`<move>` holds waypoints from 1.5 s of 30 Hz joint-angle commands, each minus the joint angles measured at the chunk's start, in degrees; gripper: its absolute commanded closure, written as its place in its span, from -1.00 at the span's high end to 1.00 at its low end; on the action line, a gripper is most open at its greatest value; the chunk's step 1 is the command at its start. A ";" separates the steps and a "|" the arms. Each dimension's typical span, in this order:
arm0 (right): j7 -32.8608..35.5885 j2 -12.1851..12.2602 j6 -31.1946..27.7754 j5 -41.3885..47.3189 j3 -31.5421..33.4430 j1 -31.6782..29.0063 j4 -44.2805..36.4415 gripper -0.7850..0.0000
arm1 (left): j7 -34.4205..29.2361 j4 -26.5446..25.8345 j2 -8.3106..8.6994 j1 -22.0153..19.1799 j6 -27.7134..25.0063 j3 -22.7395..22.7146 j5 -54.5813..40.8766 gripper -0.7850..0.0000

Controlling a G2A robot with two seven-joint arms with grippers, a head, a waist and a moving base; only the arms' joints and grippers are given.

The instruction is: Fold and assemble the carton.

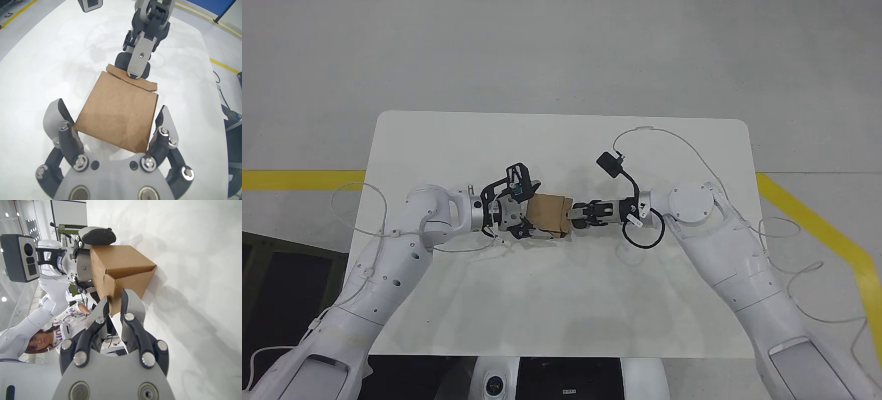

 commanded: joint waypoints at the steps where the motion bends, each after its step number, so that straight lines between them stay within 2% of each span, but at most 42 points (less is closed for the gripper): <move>1: -0.03 0.03 0.13 -0.10 0.00 -0.04 -0.13 -0.73 | 0.05 -0.05 0.00 0.06 0.03 0.02 0.06 1.00; 19: -0.08 0.31 1.73 -1.25 -0.08 -0.30 -1.53 -0.72 | -0.17 -0.16 0.02 0.25 -0.04 0.00 -0.15 1.00; 32: 0.52 -0.80 0.54 -0.46 -3.04 2.35 0.09 -0.73 | 0.02 -0.44 0.05 0.41 0.04 -0.11 0.03 1.00; 39: 0.09 -1.00 -0.44 0.40 -3.04 2.84 1.36 -0.65 | 0.02 -0.37 0.08 0.45 -0.02 -0.19 0.05 1.00; 45: -0.58 -0.17 -1.41 1.31 -0.53 0.64 -0.42 -0.56 | -0.06 -0.24 0.09 0.43 -0.02 -0.18 0.11 1.00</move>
